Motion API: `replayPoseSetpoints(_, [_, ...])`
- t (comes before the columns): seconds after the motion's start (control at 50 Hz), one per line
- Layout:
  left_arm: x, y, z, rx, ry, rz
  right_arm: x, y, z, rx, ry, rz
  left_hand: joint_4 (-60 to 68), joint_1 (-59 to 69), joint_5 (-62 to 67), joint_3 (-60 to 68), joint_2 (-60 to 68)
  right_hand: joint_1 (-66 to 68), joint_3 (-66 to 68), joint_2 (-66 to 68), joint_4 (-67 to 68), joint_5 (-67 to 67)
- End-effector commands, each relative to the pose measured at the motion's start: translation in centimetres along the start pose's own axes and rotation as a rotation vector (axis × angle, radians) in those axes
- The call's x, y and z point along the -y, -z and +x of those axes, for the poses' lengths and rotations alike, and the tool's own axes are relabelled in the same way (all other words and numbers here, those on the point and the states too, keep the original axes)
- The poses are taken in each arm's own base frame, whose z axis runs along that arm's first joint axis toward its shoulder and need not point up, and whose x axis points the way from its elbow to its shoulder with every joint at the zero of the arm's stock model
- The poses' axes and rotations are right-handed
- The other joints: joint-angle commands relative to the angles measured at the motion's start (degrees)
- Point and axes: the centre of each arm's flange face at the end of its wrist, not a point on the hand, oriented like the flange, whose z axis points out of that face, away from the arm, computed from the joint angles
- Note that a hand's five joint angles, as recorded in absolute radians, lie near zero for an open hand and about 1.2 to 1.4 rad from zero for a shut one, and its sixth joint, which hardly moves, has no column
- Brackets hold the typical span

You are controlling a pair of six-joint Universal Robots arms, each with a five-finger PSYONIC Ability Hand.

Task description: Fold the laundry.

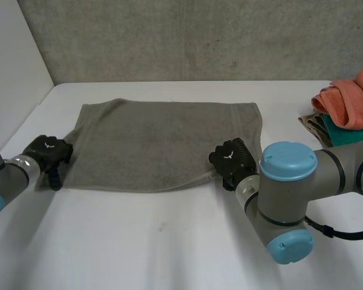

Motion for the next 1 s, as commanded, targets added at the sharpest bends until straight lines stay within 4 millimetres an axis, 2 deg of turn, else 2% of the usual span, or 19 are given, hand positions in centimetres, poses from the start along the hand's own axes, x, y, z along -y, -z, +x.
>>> replayPoseSetpoints(0.02, [0.6, -0.5, -0.6, 0.02, -0.003, 0.027, 0.0, 0.0, 0.0, -0.001, -0.001, 0.0, 9.29, 8.79, 17.36, 9.33, 9.38, 14.81, 11.95, 12.43, 11.48, 11.64])
replayPoseSetpoints(0.16, [0.6, -0.9, -0.2, 0.009, -0.004, 0.034, -0.1, 0.0, 0.0, -0.001, -0.001, -0.002, 15.85, 15.35, 23.91, 15.88, 15.94, 14.81, 11.95, 12.43, 11.48, 11.64])
replayPoseSetpoints(0.24, [0.7, -1.0, -0.1, 0.006, -0.006, 0.032, 0.0, 0.0, 0.1, -0.002, 0.0, -0.001, 31.97, 31.47, 40.03, 32.0, 32.06, 14.81, 11.95, 12.43, 11.48, 11.64])
replayPoseSetpoints(0.26, [0.7, -0.9, -0.1, 0.0, -0.004, 0.03, 0.0, 0.0, 0.1, -0.002, 0.0, -0.001, 39.33, 38.83, 47.4, 39.37, 39.43, 14.81, 11.95, 12.43, 11.48, 11.64])
replayPoseSetpoints(0.32, [0.9, -0.6, -0.2, -0.005, 0.0, 0.022, 0.2, 0.0, 0.4, -0.008, -0.004, 0.0, 40.57, 40.07, 48.63, 40.6, 40.66, 14.81, 11.95, 12.43, 11.48, 11.64])
replayPoseSetpoints(0.4, [2.0, 0.8, -0.9, -0.008, 0.019, 0.013, 0.9, 0.1, 1.3, -0.028, -0.006, 0.015, 40.57, 40.07, 48.63, 40.6, 40.66, 14.81, 11.95, 12.43, 11.48, 11.64])
replayPoseSetpoints(0.48, [3.9, 3.1, -1.5, -0.007, 0.043, 0.033, 1.8, 0.5, 2.3, -0.028, -0.017, 0.016, 40.57, 40.07, 48.63, 40.6, 40.66, 14.81, 11.95, 12.43, 11.48, 11.64])
replayPoseSetpoints(0.56, [7.0, 5.6, -2.6, 0.031, 0.058, 0.109, 2.3, 1.0, 2.9, 0.041, -0.032, -0.04, 40.57, 40.07, 48.63, 40.6, 40.66, -50.64, -53.5, -53.02, -53.97, -53.81])
replayPoseSetpoints(0.6, [7.6, 6.1, -2.7, 0.034, 0.068, 0.121, 2.4, 1.1, 3.7, 0.052, -0.055, -0.068, 40.57, 40.07, 48.63, 40.6, 40.66, -50.81, -53.67, -53.19, -54.14, -53.98])
replayPoseSetpoints(0.68, [8.9, 7.2, -2.9, 0.029, 0.096, 0.138, 2.6, 1.0, 6.7, 0.032, -0.204, -0.135, 40.57, 40.07, 48.63, 40.6, 40.66, -51.15, -54.01, -53.53, -54.48, -54.32])
replayPoseSetpoints(0.7, [9.4, 7.6, -2.8, 0.019, 0.106, 0.139, 2.5, 1.1, 8.2, 0.016, -0.28, -0.158, 40.57, 40.07, 48.63, 40.6, 40.66, -50.65, -53.51, -53.03, -53.98, -53.82])
replayPoseSetpoints(0.78, [10.2, 8.3, -2.7, 0.0, 0.123, 0.136, 2.3, 1.5, 11.6, -0.004, -0.386, -0.198, 40.57, 40.07, 48.63, 40.6, 40.66, -45.13, -47.99, -47.51, -48.46, -48.3])
replayPoseSetpoints(0.88, [11.2, 8.9, -2.7, -0.01, 0.146, 0.149, 0.8, 2.1, 12.9, 0.02, -0.351, -0.28, 40.57, 40.07, 48.63, 40.6, 40.66, -39.04, -41.91, -41.43, -42.38, -42.21])
replayPoseSetpoints(1.0, [12.3, 9.3, -3.2, 0.005, 0.164, 0.184, -1.5, 2.5, 11.9, 0.026, -0.369, -0.327, 40.57, 40.07, 48.63, 40.6, 40.66, -36.69, -39.55, -39.07, -40.02, -39.86])
